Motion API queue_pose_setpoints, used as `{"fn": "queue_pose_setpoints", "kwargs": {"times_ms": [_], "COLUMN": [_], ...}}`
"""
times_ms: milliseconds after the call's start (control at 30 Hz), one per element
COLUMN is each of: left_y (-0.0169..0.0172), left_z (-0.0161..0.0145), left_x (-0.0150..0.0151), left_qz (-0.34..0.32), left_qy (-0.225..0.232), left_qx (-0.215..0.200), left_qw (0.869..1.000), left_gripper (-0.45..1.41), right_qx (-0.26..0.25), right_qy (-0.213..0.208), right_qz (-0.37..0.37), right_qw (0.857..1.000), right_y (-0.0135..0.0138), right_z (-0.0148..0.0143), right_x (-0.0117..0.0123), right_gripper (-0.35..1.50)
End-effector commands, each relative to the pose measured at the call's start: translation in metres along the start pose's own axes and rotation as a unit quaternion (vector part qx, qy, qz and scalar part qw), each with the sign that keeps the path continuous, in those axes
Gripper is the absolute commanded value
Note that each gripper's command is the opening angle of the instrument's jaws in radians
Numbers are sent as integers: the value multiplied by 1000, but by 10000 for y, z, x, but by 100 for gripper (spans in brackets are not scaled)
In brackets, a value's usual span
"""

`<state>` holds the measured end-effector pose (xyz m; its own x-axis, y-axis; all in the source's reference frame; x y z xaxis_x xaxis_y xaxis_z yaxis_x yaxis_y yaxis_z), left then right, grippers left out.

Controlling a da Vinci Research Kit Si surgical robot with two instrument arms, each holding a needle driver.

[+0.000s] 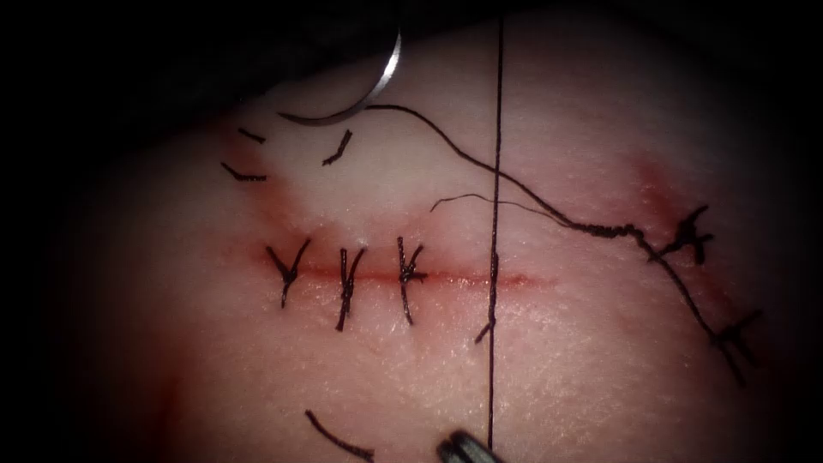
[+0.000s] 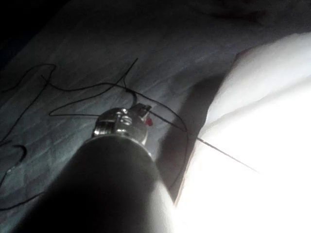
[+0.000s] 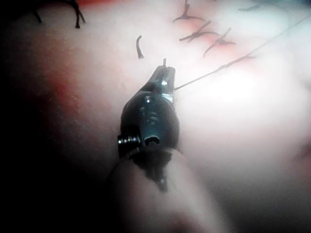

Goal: Wound Closure
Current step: Pull tail through loops and downward with right end-effector and pull updward with left grasper to tighten knot, then wrap thread one time, clockwise, around right needle holder

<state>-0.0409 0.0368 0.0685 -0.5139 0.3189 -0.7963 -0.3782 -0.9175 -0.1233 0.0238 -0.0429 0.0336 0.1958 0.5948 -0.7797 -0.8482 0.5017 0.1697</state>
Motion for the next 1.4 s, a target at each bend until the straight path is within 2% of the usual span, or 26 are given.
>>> {"fn": "queue_pose_setpoints", "kwargs": {"times_ms": [33, 233, 400, 533, 667, 700, 733, 767, 833, 900, 967, 1133, 1400], "left_y": [-16, -19, -22, -28, -16, -8, -2, 5, 19, 32, 44, 83, 143], "left_z": [16, 47, 59, 54, 35, 27, 19, 12, -9, -32, -53, -124, -219], "left_x": [4, -20, -46, -68, -71, -70, -69, -68, -62, -54, -45, -16, 25], "left_qz": [4, 20, 32, 22, 19, 15, 17, 18, 18, 17, 15, 23, 36], "left_qy": [4, -9, -15, -12, -12, -12, -16, -19, -27, -33, -40, -46, -59], "left_qx": [5, 13, 17, 13, -7, -18, -27, -33, -48, -64, -72, -105, -128], "left_qw": [1000, 1000, 999, 1000, 1000, 1000, 999, 999, 998, 997, 996, 993, 989], "left_gripper": [-45, -45, -45, -45, -45, -45, -45, -45, -45, -45, -45, -45, -45], "right_qx": [1, 3, 14, 19, 28, 28, 36, 37, 35, 36, 38, 65, 118], "right_qy": [-1, -8, -16, -17, 0, 2, 8, 15, 29, 37, 43, 45, 48], "right_qz": [5, 17, 19, 21, 29, 31, 33, 35, 40, 47, 54, 63, 81], "right_qw": [1000, 1000, 1000, 999, 999, 999, 999, 999, 998, 998, 997, 995, 989], "right_y": [-11, -19, -38, -50, -45, -42, -39, -36, -28, -17, -4, 20, 55], "right_z": [8, 0, -13, -19, -14, -12, -10, -9, -9, -9, -10, -14, -14], "right_x": [-3, -9, -20, -28, -25, -23, -20, -18, -12, -2, 10, 31, 72], "right_gripper": [-35, -35, -35, -35, -35, -11, 31, 54, 74, 104, 121, 136, 141]}}
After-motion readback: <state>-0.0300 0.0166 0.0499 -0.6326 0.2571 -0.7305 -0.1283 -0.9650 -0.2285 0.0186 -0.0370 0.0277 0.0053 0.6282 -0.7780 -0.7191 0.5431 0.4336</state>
